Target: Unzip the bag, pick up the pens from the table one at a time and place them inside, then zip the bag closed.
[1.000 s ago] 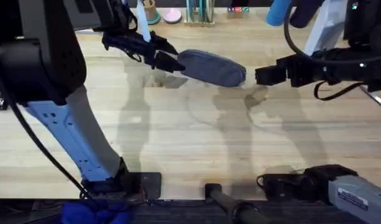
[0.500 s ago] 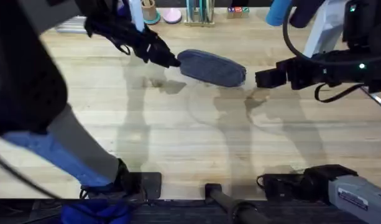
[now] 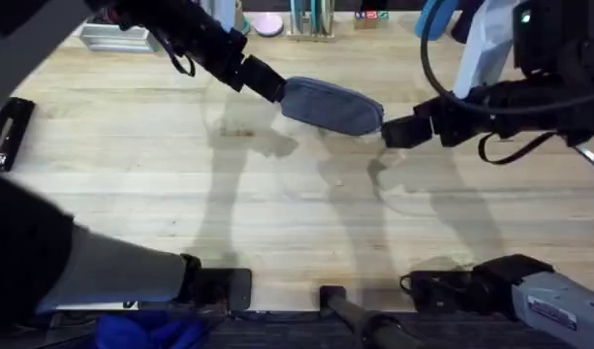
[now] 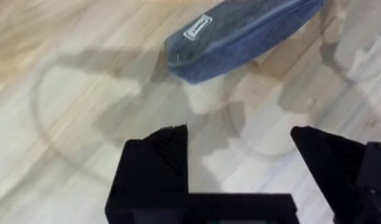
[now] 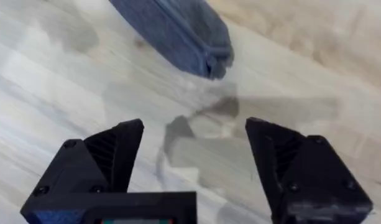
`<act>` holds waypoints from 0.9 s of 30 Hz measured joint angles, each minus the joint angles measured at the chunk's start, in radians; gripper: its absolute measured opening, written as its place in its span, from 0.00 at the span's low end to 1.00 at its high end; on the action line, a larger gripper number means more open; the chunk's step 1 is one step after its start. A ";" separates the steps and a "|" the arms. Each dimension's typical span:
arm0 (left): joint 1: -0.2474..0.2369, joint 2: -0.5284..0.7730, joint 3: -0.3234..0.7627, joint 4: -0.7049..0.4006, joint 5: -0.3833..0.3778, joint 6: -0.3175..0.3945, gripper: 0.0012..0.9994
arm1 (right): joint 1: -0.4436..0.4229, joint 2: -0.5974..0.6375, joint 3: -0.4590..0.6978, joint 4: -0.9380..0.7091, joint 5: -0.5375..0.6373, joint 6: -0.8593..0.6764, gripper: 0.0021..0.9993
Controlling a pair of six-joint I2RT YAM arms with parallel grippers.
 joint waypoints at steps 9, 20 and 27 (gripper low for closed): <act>-0.007 -0.225 -0.086 -0.018 -0.068 -0.146 1.00 | 0.002 0.000 0.071 0.000 -0.007 0.028 1.00; -0.051 -0.609 -0.433 0.018 -0.106 -0.232 1.00 | 0.002 0.000 0.107 -0.008 -0.048 0.045 1.00; -0.051 -0.755 -0.473 0.019 -0.120 -0.274 1.00 | 0.002 0.000 0.107 -0.022 -0.068 0.046 1.00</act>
